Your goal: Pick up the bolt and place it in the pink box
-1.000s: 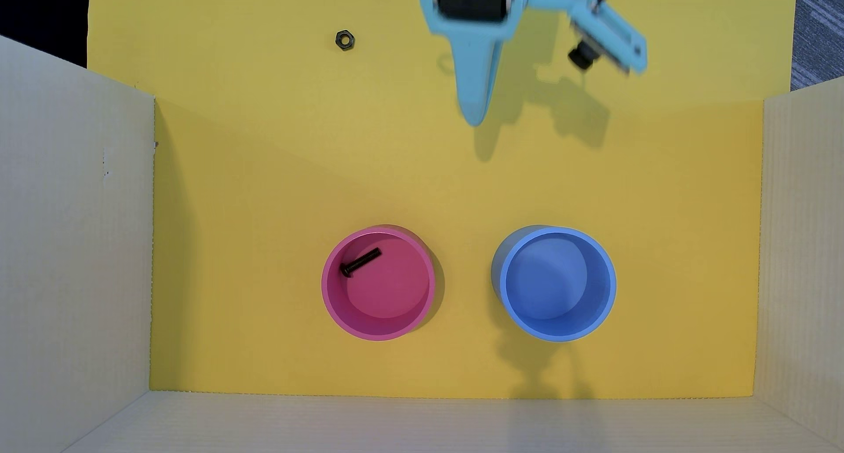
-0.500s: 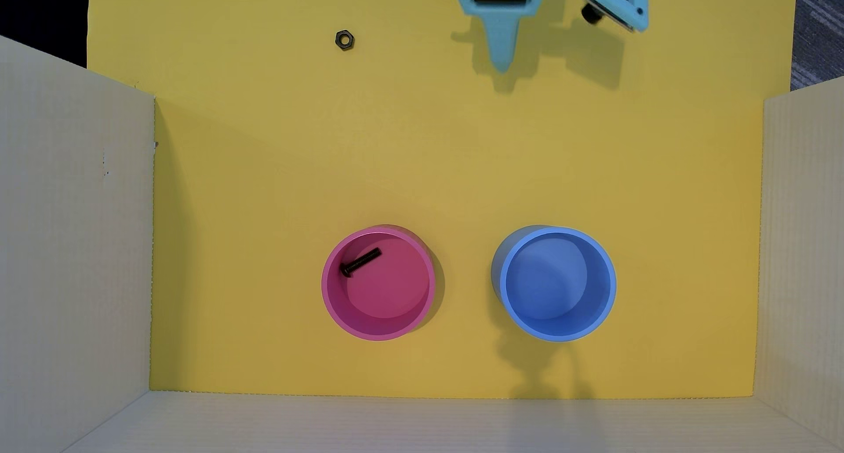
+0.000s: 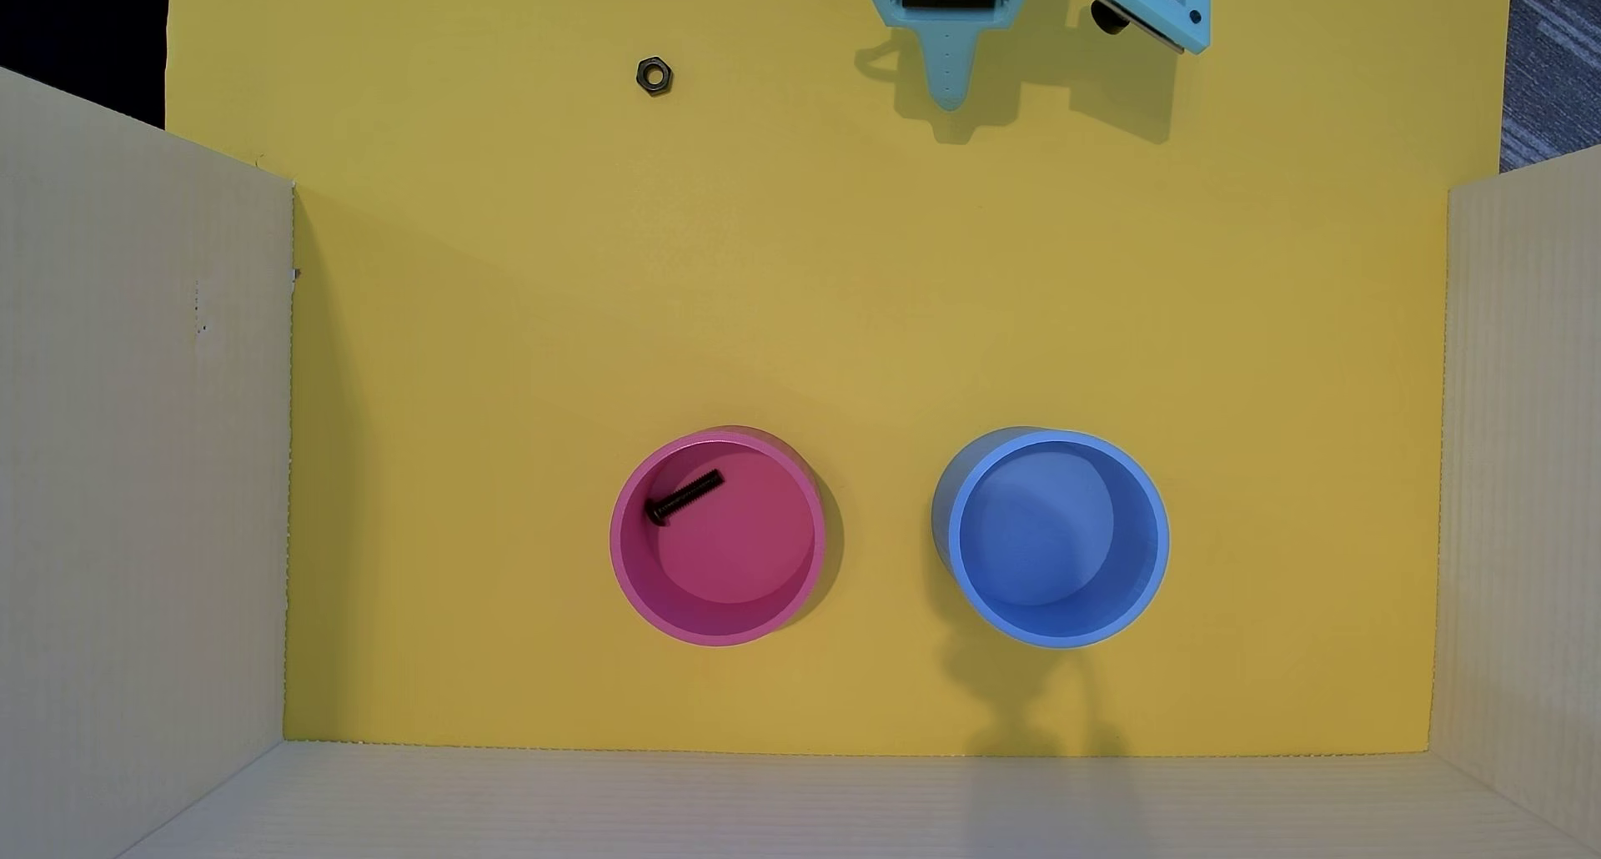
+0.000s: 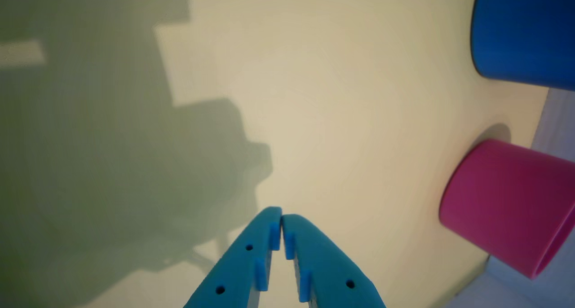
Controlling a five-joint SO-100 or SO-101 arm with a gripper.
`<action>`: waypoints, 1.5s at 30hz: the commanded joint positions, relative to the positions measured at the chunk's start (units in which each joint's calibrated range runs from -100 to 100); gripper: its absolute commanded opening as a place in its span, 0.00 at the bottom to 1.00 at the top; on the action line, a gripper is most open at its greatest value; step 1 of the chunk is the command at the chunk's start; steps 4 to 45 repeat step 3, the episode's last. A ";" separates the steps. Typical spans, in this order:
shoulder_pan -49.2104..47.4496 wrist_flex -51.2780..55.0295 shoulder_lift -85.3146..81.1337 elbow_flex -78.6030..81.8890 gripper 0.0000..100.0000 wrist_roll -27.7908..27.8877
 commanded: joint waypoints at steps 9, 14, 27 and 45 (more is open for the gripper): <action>-0.20 0.47 0.16 -0.21 0.01 -0.07; -0.20 0.47 0.16 -0.21 0.01 -0.07; -0.20 0.47 0.16 -0.21 0.01 -0.07; -0.20 0.47 0.16 -0.21 0.01 -0.07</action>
